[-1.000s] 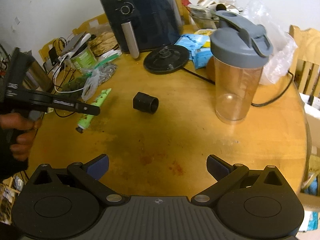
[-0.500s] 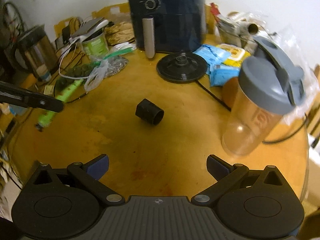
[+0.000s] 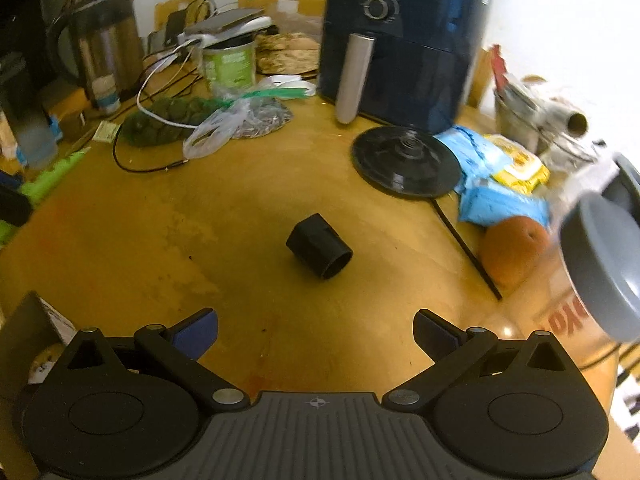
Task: Organize objects
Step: 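Close the right tool on the black rubber cylinder while the left tool holds the tube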
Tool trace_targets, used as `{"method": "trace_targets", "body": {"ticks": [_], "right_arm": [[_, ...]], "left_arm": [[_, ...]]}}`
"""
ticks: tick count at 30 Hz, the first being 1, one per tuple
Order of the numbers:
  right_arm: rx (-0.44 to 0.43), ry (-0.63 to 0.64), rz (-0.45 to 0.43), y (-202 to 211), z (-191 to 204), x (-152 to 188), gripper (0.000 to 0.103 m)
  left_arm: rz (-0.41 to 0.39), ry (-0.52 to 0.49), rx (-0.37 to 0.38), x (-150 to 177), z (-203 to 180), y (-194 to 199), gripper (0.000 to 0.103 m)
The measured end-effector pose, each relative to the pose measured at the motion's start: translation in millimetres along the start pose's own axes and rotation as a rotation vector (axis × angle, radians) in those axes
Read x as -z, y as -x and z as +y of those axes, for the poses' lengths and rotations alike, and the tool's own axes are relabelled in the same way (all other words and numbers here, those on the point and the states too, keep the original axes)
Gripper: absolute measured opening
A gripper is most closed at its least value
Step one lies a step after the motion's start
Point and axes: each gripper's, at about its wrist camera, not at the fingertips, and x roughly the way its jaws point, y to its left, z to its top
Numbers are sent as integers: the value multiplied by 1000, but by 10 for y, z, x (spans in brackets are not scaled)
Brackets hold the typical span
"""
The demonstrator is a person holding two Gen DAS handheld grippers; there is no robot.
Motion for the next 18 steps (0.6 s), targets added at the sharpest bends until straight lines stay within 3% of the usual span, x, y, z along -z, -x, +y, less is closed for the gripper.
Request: {"method": "trace_targets", "body": {"ticks": [10, 18], "right_arm": [[29, 103, 2, -212, 69, -99, 102], [67, 220, 2, -379, 130, -179, 93]], "left_arm": [[-16, 33, 2, 98, -6, 100, 28], [-27, 59, -2, 163, -15, 178, 28]]}}
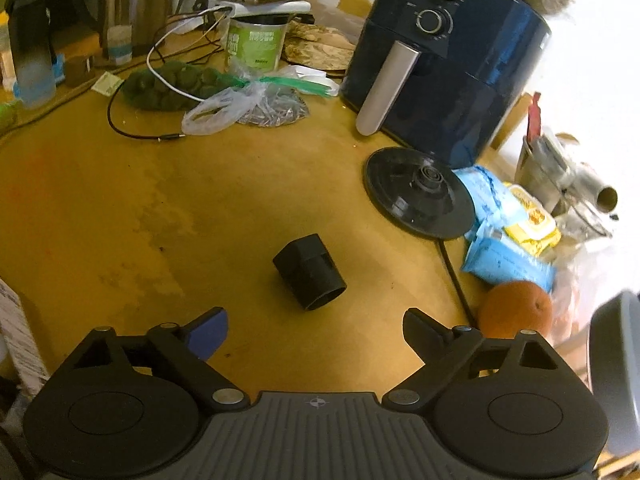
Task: Organize objects
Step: 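Close the right tool on the black rubber cylinder while the left tool holds the tube, then lift the black cylinder off the table with the right tool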
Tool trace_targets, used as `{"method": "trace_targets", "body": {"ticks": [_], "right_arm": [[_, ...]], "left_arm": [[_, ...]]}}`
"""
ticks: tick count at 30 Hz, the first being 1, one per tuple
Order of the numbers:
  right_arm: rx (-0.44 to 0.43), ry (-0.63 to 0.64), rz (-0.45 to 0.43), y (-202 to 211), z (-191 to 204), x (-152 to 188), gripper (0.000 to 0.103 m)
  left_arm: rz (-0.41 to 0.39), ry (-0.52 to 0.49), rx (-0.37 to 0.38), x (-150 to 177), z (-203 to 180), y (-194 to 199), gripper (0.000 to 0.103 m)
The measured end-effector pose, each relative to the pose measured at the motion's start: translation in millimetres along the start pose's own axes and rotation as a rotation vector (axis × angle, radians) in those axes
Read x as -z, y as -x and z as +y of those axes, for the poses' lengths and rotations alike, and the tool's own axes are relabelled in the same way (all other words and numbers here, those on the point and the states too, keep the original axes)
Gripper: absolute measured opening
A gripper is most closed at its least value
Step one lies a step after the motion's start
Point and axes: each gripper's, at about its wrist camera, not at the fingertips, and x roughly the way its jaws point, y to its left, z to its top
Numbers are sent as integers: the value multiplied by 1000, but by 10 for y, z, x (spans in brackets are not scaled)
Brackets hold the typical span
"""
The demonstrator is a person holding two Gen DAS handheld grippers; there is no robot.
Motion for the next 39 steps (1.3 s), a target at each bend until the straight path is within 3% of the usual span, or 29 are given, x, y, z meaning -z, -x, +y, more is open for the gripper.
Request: {"method": "trace_targets", "body": {"ticks": [10, 26, 30, 37, 39], "right_arm": [[30, 202, 18, -286, 137, -81, 84], [58, 467, 45, -735, 418, -194, 60], [16, 429, 71, -798, 353, -273, 44], [-79, 216, 106, -762, 78, -326, 43], [-132, 94, 129, -737, -46, -324, 43]], "left_arm": [[-7, 69, -32, 161, 125, 131, 28], [-37, 186, -96, 361, 291, 330, 28], [-40, 196, -101, 391, 296, 354, 28], [-47, 192, -92, 371, 268, 376, 28], [-48, 188, -87, 360, 260, 365, 28]]}}
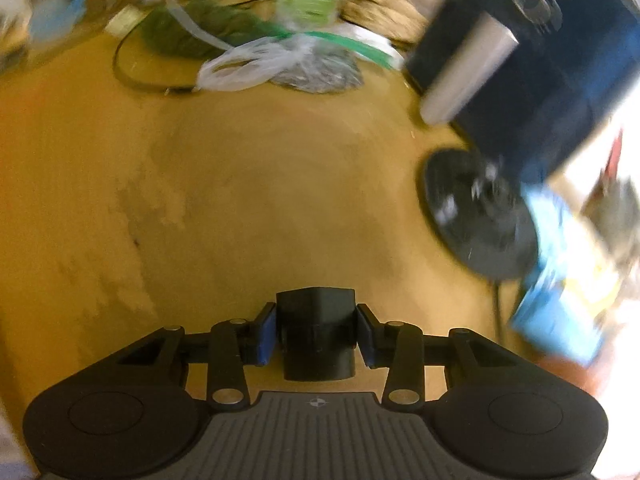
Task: Organize objects
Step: 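Lift the black cylinder off the table with the right tool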
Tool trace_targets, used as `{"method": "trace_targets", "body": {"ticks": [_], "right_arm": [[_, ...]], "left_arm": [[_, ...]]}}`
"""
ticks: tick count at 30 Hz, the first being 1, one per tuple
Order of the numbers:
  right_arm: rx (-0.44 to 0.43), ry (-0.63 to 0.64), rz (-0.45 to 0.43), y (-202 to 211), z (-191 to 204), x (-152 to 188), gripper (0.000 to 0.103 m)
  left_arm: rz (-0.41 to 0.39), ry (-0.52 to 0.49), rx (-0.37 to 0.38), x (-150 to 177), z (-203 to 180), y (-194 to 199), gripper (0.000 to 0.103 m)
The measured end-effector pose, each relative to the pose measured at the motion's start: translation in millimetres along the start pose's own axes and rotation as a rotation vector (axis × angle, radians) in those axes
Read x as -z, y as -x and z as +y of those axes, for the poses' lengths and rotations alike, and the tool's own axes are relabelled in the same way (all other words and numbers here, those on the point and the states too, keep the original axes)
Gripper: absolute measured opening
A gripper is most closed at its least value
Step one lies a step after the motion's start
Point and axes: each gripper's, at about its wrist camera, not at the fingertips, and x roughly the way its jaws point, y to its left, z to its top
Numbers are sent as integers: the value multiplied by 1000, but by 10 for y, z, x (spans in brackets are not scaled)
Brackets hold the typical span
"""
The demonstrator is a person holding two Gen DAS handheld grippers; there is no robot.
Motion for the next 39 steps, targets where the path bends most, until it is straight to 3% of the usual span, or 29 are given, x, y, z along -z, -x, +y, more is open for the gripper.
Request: {"method": "trace_targets", "body": {"ticks": [3, 8, 23, 39], "right_arm": [[-103, -209, 15, 37, -195, 69, 43], [-135, -337, 6, 78, -272, 205, 43], [-137, -450, -42, 173, -250, 363, 43], [-158, -583, -161, 1000, -136, 664, 43]], "left_arm": [[3, -9, 9, -22, -27, -30, 28], [12, -39, 24, -54, -104, -73, 28], [29, -111, 51, -101, -209, -74, 28], [32, -170, 92, -140, -185, -56, 28]]}}
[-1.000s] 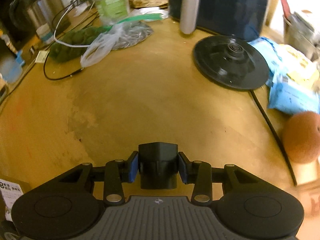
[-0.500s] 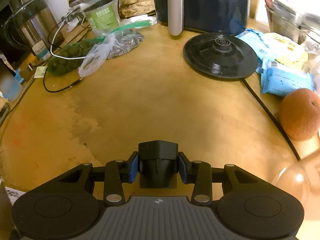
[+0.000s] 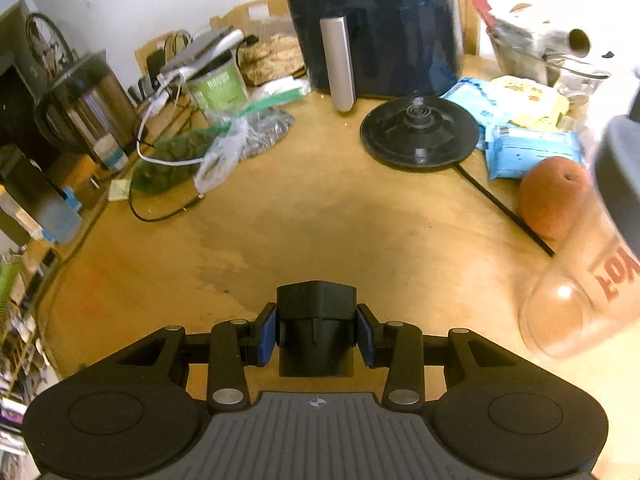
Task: Organize objects
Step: 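Lift the black cylinder off the table with the right tool, then carry the green tube and black cylinder to the box with both tools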
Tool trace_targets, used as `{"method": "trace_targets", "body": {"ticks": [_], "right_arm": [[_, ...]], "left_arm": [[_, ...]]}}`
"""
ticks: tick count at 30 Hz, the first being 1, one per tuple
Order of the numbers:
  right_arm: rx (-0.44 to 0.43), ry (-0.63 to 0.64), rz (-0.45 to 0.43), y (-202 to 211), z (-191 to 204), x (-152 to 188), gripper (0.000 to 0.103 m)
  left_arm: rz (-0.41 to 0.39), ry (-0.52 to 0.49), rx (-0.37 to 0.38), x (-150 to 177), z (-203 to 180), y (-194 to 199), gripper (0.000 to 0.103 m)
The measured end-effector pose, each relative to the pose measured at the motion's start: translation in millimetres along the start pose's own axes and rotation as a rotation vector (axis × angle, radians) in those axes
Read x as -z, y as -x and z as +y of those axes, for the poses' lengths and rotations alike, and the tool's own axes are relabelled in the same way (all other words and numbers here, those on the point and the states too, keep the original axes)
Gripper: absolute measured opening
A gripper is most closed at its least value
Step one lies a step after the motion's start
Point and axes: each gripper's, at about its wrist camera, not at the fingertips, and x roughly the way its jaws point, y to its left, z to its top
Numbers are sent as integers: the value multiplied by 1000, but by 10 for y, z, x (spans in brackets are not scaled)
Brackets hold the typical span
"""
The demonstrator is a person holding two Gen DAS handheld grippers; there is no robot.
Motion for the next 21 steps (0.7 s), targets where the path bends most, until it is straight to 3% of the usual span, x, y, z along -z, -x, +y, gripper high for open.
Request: {"method": "trace_targets", "body": {"ticks": [21], "right_arm": [[-34, -215, -103, 904, 329, 579, 43]], "left_arm": [[43, -102, 116, 86, -62, -73, 28]]}}
